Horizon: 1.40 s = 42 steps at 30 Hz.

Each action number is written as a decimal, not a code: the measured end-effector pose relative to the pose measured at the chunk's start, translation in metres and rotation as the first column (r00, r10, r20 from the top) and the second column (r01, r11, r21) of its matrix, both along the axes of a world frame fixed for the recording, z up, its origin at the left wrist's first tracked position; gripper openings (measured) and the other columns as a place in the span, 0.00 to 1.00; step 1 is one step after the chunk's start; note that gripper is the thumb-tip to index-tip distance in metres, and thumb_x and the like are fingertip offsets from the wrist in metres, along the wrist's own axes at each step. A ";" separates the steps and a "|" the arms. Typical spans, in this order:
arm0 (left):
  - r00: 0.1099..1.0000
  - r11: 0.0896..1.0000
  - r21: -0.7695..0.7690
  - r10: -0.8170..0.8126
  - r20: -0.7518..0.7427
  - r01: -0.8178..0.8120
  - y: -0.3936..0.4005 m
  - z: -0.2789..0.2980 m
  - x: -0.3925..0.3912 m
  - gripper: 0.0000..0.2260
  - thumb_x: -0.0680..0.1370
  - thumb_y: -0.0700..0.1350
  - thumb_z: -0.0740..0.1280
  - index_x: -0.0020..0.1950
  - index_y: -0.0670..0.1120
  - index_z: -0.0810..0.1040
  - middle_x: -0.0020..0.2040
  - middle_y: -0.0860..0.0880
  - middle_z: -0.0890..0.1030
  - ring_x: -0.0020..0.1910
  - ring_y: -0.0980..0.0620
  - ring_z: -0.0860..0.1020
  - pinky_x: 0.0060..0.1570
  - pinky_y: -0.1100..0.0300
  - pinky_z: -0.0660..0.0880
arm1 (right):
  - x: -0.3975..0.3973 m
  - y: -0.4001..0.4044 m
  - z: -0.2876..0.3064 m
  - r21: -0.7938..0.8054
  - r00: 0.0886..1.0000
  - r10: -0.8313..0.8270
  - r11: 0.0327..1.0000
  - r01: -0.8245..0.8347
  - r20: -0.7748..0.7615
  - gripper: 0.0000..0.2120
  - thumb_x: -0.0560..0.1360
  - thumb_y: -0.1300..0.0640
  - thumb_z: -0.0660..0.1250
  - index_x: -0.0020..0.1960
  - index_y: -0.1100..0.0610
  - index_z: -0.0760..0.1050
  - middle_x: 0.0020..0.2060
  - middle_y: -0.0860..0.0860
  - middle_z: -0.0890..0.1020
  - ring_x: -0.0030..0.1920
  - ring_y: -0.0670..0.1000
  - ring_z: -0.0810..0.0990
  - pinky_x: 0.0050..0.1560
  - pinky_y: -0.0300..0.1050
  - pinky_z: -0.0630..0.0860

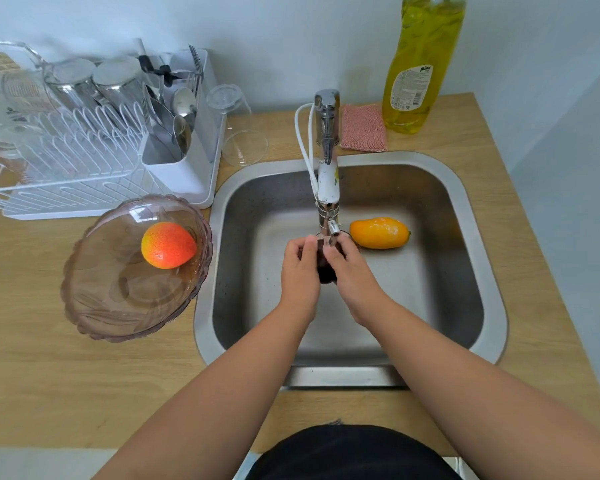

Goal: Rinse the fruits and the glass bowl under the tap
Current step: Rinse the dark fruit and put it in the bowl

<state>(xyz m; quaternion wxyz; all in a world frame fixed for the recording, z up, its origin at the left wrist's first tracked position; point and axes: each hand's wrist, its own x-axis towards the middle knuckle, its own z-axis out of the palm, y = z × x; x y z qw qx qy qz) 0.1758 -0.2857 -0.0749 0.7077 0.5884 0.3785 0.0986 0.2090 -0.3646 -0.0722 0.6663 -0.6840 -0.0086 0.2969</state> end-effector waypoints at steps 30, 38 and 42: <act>0.995 0.855 0.509 -0.064 -0.083 0.097 0.007 0.014 -0.004 0.09 0.83 0.51 0.62 0.44 0.50 0.73 0.39 0.49 0.80 0.40 0.47 0.78 0.43 0.45 0.78 | 0.008 -0.007 0.010 0.124 0.990 0.056 0.992 -0.040 -0.129 0.14 0.81 0.57 0.58 0.65 0.54 0.74 0.58 0.57 0.81 0.59 0.55 0.80 0.57 0.53 0.80; 0.993 0.820 0.560 -0.106 -0.053 0.117 -0.003 0.013 -0.012 0.08 0.82 0.52 0.64 0.45 0.52 0.75 0.39 0.54 0.80 0.39 0.54 0.79 0.41 0.54 0.76 | 0.015 -0.002 0.004 0.035 0.966 -0.186 0.980 0.195 -0.179 0.14 0.80 0.50 0.58 0.45 0.49 0.81 0.52 0.58 0.82 0.56 0.61 0.81 0.51 0.59 0.80; 0.999 0.954 0.299 -0.004 -0.048 0.019 -0.004 0.011 -0.002 0.06 0.83 0.49 0.62 0.51 0.50 0.76 0.45 0.53 0.80 0.45 0.54 0.78 0.49 0.57 0.76 | 0.006 -0.002 -0.007 0.236 0.949 -0.097 0.956 0.173 -0.300 0.13 0.80 0.54 0.58 0.58 0.52 0.80 0.60 0.57 0.81 0.63 0.58 0.78 0.63 0.58 0.74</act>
